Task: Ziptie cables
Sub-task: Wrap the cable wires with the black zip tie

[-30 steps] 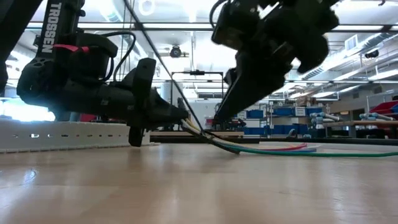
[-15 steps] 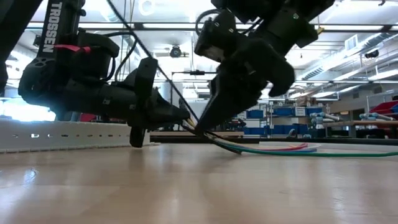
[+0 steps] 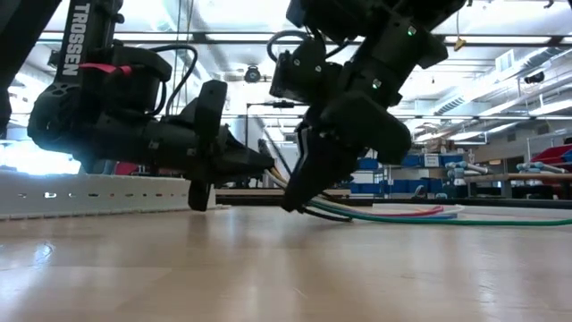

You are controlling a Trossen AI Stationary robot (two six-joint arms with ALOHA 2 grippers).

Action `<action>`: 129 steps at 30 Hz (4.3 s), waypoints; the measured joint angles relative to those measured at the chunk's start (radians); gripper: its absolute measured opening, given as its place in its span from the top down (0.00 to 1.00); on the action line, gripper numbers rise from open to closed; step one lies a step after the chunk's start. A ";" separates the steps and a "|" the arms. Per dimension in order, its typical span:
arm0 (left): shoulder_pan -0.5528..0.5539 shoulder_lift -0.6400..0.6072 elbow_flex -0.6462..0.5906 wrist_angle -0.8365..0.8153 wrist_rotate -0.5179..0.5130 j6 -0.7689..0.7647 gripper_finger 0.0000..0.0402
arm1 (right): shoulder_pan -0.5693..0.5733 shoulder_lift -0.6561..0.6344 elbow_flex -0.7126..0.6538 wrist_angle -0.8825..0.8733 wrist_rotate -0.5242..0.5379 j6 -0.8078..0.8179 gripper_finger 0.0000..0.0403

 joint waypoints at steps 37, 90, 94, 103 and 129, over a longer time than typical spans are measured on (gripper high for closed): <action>0.000 -0.001 -0.012 -0.023 0.004 -0.016 0.97 | 0.032 -0.040 0.000 0.005 0.003 -0.049 0.84; -0.015 -0.047 -0.102 0.012 -0.010 -0.065 0.98 | 0.117 -0.208 -0.002 -0.384 0.390 0.258 1.00; -0.046 -0.048 -0.113 0.017 -0.014 -0.073 0.98 | 0.112 -0.215 -0.002 -0.444 0.399 0.329 1.00; -0.104 -0.179 -0.140 0.014 0.000 -0.009 0.98 | 0.107 -0.206 -0.001 -0.572 0.372 0.462 1.00; -0.138 -0.381 -0.190 -0.202 -0.180 0.048 0.98 | 0.115 -0.206 -0.001 -0.453 0.356 0.355 1.00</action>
